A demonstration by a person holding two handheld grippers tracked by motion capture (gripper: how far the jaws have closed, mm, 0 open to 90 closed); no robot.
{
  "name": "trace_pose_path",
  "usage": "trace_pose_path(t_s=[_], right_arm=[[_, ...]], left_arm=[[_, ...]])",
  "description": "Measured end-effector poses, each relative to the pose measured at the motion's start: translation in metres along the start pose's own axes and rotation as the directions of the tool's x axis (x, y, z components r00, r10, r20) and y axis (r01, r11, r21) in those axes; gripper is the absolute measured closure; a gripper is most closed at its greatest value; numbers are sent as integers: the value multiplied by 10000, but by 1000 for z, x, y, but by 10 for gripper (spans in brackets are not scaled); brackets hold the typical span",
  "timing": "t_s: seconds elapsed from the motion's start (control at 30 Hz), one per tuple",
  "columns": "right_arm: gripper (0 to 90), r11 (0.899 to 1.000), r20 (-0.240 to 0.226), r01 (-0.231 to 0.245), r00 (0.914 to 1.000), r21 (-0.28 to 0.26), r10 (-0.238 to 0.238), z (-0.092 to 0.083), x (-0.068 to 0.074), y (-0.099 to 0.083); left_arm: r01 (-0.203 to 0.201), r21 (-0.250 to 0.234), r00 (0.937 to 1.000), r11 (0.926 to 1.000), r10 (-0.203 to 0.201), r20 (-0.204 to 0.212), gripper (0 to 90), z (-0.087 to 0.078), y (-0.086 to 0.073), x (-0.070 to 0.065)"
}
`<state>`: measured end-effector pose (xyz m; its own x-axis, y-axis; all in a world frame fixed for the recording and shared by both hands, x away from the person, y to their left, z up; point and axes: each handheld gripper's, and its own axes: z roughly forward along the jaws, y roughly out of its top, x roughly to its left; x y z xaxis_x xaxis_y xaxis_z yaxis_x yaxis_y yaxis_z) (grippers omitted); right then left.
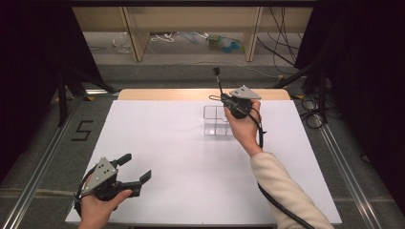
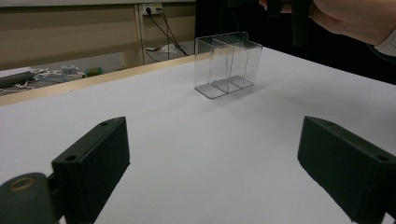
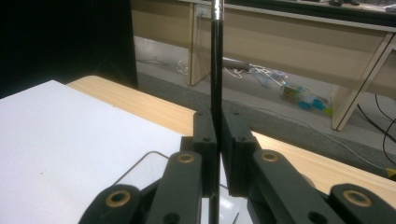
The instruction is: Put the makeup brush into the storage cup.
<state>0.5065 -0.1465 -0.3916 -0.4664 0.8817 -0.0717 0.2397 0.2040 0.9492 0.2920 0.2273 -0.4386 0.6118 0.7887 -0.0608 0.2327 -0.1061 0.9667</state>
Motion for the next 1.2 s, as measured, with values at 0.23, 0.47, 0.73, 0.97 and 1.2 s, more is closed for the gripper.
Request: trace_pose_path(t_s=[0.23,0.47,0.73,0.97,1.2], right_arm=[[856,10000,-55,27,10000,-38,-27,1,0,0],[856,10000,-45,27,10000,-13,-27,2,1,-2],[856,9997,-214,-139,9997,205,143,4,2,-4],[856,9999,-162,-54,9999,141,57,4,0,-5],[856,9997,-232,-164,9996,196,169,6,0,-7]], left_arm=[[8,12,10000,10000,-8,-1,90,0,0,0],[-2,27,10000,10000,2,8,90,1,0,0],[-11,42,10000,10000,10,44,91,1,0,0],[-5,60,10000,10000,5,58,94,2,0,0],[9,32,10000,10000,-9,81,95,2,-1,0]])
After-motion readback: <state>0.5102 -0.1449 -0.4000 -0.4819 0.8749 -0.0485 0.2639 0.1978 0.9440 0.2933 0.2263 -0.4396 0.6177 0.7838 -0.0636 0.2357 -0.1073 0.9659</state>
